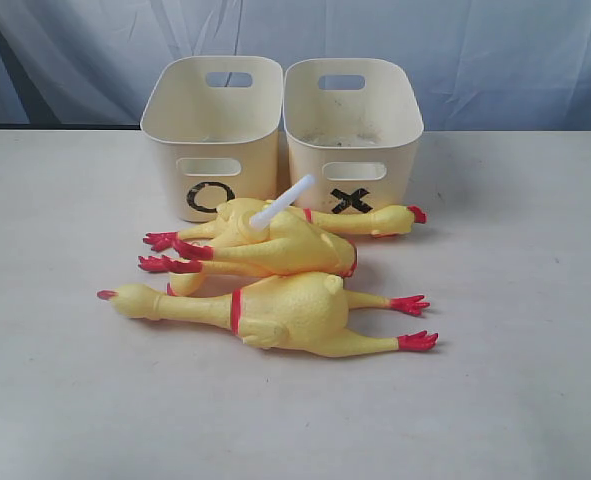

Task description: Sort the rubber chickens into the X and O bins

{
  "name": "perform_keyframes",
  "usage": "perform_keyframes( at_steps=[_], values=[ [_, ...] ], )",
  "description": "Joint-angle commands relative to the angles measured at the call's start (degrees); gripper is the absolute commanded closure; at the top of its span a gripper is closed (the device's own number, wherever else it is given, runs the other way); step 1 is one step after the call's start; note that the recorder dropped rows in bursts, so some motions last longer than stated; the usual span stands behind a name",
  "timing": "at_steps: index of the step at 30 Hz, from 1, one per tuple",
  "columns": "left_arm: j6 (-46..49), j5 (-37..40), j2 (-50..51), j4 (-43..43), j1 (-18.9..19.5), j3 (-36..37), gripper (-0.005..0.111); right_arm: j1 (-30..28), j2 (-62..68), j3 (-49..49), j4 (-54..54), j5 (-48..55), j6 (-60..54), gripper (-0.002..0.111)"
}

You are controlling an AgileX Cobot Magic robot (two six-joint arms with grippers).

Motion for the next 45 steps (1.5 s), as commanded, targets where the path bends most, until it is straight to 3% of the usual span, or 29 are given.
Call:
perform_keyframes(
  at_steps=[1, 15, 20, 26, 30, 37, 41, 45],
  values=[
    [-0.3, -1.1, -0.2, -0.2, -0.1, -0.3, 0.107, 0.3, -0.2, 0.2, 0.3, -0.5, -0.2, 0.108],
    [-0.3, -1.1, -0.2, -0.2, -0.1, -0.3, 0.107, 0.3, -0.2, 0.2, -0.3, -0.6, -0.6, 0.108],
    [-0.3, -1.1, -0.2, -0.2, -0.1, -0.3, 0.107, 0.3, -0.2, 0.2, -0.3, -12.0, -0.6, 0.108],
    [-0.3, -1.1, -0.2, -0.2, -0.1, -0.3, 0.107, 0.3, -0.2, 0.2, 0.2, -13.9, -0.6, 0.108],
    [-0.3, -1.1, -0.2, -0.2, -0.1, -0.3, 0.107, 0.3, -0.2, 0.2, 7.4, -17.9, 0.3, 0.108],
    [-0.3, -1.1, -0.2, -0.2, -0.1, -0.3, 0.107, 0.3, -0.2, 0.2, 8.7, -22.4, 2.2, 0.108],
    [-0.3, -1.1, -0.2, -0.2, -0.1, -0.3, 0.107, 0.3, -0.2, 0.2, 20.3, -21.2, 10.5, 0.108],
    [-0.3, -1.1, -0.2, -0.2, -0.1, -0.3, 0.107, 0.3, -0.2, 0.2, 25.4, -24.8, 10.5, 0.108]
  ],
)
